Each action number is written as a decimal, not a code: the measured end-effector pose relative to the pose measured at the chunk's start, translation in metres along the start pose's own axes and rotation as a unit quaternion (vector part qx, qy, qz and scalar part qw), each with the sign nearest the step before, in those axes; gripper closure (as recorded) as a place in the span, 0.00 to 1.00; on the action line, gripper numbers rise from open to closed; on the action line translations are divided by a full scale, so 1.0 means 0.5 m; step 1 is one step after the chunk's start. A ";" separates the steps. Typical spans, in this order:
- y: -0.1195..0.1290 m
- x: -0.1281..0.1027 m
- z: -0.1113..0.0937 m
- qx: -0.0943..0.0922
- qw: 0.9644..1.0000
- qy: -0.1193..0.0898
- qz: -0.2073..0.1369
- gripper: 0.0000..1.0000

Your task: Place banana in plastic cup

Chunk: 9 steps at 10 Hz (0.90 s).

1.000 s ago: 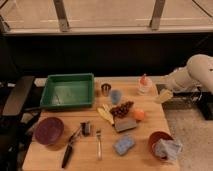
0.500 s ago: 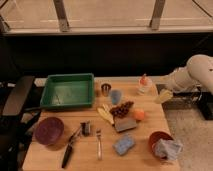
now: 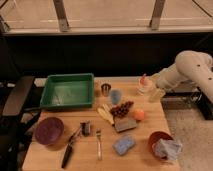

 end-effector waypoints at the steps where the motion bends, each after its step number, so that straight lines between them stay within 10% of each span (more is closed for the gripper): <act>1: 0.006 -0.053 0.021 -0.010 1.000 -0.004 -0.028 0.25; 7: 0.074 -0.329 0.134 -0.064 0.985 -0.052 -0.150 0.25; 9: 0.076 -0.330 0.135 -0.066 0.985 -0.053 -0.151 0.25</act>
